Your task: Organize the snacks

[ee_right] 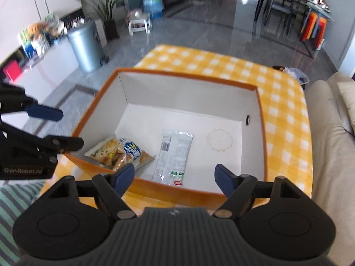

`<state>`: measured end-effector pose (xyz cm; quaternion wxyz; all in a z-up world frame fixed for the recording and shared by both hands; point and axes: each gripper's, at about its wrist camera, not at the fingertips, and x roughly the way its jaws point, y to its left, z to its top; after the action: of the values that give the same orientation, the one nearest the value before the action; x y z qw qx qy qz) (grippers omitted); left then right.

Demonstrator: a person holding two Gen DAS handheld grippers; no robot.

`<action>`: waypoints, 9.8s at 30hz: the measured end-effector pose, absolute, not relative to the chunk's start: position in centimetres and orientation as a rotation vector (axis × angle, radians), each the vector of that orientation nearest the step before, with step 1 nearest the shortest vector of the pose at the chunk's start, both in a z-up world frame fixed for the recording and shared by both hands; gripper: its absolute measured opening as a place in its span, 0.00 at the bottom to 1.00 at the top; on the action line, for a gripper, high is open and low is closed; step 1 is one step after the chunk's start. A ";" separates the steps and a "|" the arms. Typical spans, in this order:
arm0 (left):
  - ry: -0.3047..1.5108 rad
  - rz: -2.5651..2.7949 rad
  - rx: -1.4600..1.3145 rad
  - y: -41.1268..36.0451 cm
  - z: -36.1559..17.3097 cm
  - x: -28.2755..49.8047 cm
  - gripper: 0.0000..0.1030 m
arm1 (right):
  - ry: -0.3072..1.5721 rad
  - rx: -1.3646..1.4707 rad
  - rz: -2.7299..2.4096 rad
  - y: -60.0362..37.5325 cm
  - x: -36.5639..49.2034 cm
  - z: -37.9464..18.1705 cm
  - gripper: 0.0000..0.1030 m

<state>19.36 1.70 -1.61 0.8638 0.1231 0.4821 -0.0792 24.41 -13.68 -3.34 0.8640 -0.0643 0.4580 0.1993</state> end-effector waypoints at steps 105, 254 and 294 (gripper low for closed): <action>1.066 -0.200 0.192 -1.9 -11.4 8.5 0.63 | 1.027 0.202 0.254 -19.4 11.1 -10.8 0.43; 1.159 -0.425 0.350 -2.2 -12.7 6.0 0.77 | 1.119 0.091 0.238 -19.2 9.2 -13.6 0.74; 1.235 -0.328 0.222 -0.9 -13.9 9.5 0.87 | 1.157 -0.088 0.372 -16.0 8.4 -14.8 0.55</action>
<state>9.48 -0.86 -13.93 0.7970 0.1033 0.5750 -0.1529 8.43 -16.00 -14.79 0.8201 -0.0414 0.5433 0.1749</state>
